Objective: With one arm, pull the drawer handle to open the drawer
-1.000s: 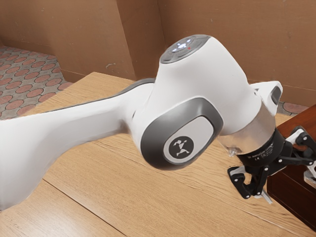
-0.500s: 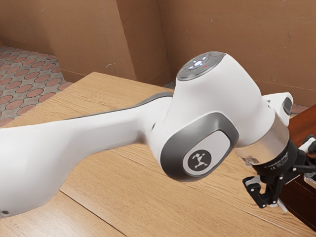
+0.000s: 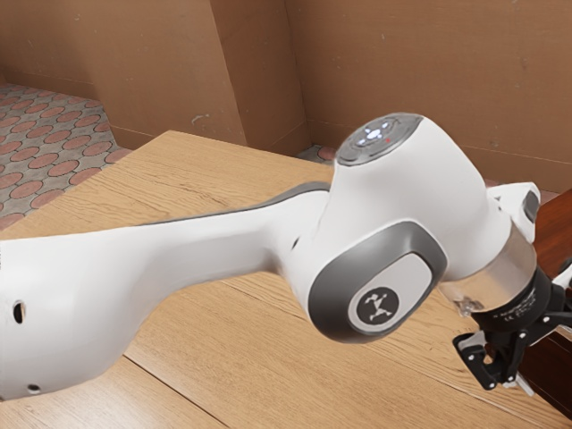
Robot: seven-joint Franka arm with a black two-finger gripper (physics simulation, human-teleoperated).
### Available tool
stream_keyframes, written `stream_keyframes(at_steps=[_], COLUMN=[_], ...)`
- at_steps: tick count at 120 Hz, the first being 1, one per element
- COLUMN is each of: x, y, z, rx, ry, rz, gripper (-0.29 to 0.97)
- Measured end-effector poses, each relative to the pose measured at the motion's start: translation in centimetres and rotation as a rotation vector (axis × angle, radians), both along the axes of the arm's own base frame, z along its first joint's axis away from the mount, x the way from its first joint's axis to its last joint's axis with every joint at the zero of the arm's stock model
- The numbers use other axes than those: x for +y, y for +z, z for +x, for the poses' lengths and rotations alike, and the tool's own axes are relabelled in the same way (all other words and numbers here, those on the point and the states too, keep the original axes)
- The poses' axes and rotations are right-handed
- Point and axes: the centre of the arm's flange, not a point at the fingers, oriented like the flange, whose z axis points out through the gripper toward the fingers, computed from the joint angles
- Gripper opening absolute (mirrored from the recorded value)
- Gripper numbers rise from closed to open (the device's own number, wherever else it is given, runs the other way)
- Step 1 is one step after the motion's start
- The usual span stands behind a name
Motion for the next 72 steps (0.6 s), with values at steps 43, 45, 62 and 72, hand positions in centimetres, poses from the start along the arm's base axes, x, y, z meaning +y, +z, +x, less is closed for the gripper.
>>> stream_keyframes(at_steps=[43,45,62,72], x=[-0.3,-0.3,-0.3,-0.4], y=[-0.6,-0.7,-1.6,-1.9], z=[0.9,0.9,1.2,1.2], rx=[0.001,0.001,0.012,0.013], ry=[0.009,0.010,0.013,0.014], rz=[-0.015,-0.015,-0.015,-0.016], gripper=[0.65,0.65,0.65,0.65])
